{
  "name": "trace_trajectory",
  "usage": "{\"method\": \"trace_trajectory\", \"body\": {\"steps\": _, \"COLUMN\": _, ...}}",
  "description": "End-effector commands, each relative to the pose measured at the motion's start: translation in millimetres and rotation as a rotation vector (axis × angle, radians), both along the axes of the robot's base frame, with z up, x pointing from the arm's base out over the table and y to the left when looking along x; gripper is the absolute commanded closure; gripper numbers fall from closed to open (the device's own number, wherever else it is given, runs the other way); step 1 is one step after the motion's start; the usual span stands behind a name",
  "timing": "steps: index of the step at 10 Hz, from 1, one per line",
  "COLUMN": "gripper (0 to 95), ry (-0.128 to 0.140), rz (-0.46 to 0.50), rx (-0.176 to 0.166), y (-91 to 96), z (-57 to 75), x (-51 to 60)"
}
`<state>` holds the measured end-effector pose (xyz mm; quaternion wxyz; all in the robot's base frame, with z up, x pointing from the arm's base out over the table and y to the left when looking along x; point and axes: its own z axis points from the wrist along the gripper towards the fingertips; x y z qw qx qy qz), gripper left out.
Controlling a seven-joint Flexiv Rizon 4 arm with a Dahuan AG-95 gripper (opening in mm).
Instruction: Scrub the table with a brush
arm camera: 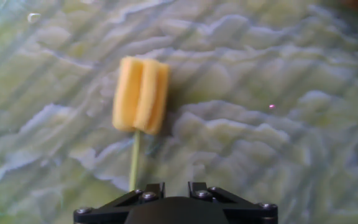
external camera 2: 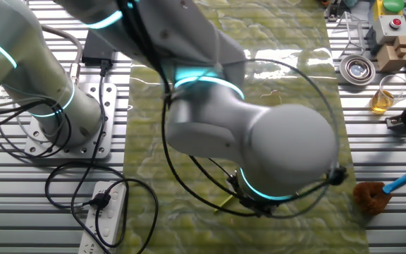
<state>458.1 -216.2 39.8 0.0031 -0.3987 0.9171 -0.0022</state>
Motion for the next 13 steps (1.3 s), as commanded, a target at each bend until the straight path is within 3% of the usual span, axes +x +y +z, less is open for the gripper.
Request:
{"method": "trace_trajectory", "body": {"steps": 1, "gripper": 76.0, "ry": -0.007, "rz": -0.006, "rx": 0.005, "y": 4.3, "z": -5.9, "x": -8.1}}
{"method": "trace_trajectory", "body": {"steps": 4, "gripper": 76.0, "ry": -0.008, "rz": 0.001, "rx": 0.007, "y": 7.7, "z": -8.0, "x": -10.6}}
{"method": "trace_trajectory", "body": {"steps": 5, "gripper": 57.0, "ry": -0.011, "rz": 0.000, "rx": 0.010, "y": 9.8, "z": -10.0, "x": -11.7}}
{"method": "trace_trajectory", "body": {"steps": 8, "gripper": 57.0, "ry": -0.011, "rz": 0.006, "rx": 0.008, "y": 17.6, "z": -13.6, "x": -11.6}}
{"method": "trace_trajectory", "body": {"steps": 9, "gripper": 76.0, "ry": -0.012, "rz": 0.016, "rx": 0.005, "y": 18.0, "z": -14.6, "x": -11.6}}
{"method": "trace_trajectory", "body": {"steps": 13, "gripper": 76.0, "ry": -0.002, "rz": 0.079, "rx": -0.014, "y": 18.6, "z": -24.6, "x": -12.1}}
